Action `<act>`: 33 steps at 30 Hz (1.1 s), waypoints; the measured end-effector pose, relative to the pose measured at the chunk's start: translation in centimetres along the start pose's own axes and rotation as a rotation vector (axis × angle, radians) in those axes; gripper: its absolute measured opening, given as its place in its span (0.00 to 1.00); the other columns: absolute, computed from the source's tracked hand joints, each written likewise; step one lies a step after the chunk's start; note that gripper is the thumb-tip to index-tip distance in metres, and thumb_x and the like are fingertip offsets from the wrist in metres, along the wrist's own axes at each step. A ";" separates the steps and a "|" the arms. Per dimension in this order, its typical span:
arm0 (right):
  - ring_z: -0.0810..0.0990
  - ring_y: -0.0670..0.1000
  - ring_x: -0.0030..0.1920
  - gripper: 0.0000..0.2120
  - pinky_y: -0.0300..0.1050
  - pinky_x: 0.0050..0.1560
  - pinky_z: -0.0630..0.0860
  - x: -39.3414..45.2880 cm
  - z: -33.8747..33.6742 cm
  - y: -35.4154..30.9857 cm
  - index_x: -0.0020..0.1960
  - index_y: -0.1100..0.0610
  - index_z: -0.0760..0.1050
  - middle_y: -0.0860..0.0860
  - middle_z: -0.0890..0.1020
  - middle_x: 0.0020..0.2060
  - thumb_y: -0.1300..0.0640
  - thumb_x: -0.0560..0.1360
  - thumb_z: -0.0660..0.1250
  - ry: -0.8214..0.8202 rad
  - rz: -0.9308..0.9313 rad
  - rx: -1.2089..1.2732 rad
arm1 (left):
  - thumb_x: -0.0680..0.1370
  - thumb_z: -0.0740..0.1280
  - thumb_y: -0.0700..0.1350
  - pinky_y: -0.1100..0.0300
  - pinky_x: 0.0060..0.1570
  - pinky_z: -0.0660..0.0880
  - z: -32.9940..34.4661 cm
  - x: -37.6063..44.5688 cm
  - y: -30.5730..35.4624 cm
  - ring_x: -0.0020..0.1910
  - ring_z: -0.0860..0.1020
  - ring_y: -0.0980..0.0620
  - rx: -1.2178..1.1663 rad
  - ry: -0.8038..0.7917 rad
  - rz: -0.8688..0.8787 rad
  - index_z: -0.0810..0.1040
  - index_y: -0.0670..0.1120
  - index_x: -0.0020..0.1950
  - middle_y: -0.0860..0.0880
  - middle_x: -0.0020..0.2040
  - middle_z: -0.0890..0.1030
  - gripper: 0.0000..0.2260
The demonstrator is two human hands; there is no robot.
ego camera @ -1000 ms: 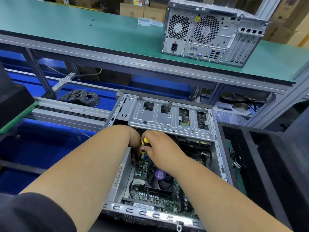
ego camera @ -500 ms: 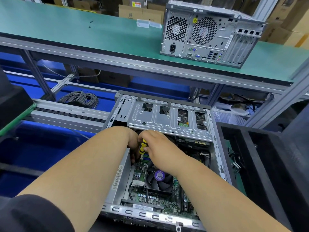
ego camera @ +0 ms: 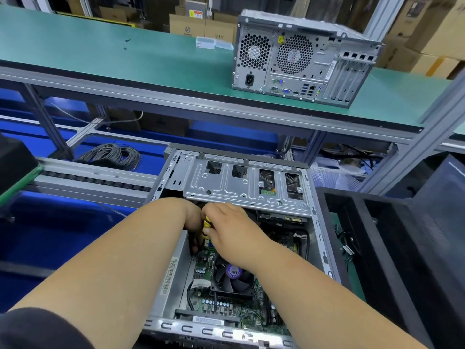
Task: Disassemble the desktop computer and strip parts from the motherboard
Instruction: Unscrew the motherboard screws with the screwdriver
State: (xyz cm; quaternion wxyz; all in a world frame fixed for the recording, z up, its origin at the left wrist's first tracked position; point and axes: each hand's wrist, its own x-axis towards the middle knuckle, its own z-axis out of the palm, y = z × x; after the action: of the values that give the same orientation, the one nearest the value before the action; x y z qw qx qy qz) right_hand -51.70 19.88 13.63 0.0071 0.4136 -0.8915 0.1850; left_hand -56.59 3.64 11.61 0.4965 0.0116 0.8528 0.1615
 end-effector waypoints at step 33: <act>0.74 0.55 0.49 0.10 0.49 0.49 0.69 0.6 -0.2 -0.2 0.58 0.56 0.76 0.52 0.79 0.46 0.55 0.79 0.66 0.125 0.067 0.098 | 0.80 0.63 0.44 0.58 0.49 0.75 -0.6 -0.7 0.1 0.53 0.77 0.47 0.315 0.117 -0.103 0.78 0.43 0.64 0.44 0.60 0.79 0.13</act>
State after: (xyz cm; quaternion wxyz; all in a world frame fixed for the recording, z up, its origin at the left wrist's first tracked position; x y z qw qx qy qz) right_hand -51.95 19.40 13.92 0.0364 0.3710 -0.8924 0.2542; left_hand -56.77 3.40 12.55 0.4455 0.0360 0.8946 0.0006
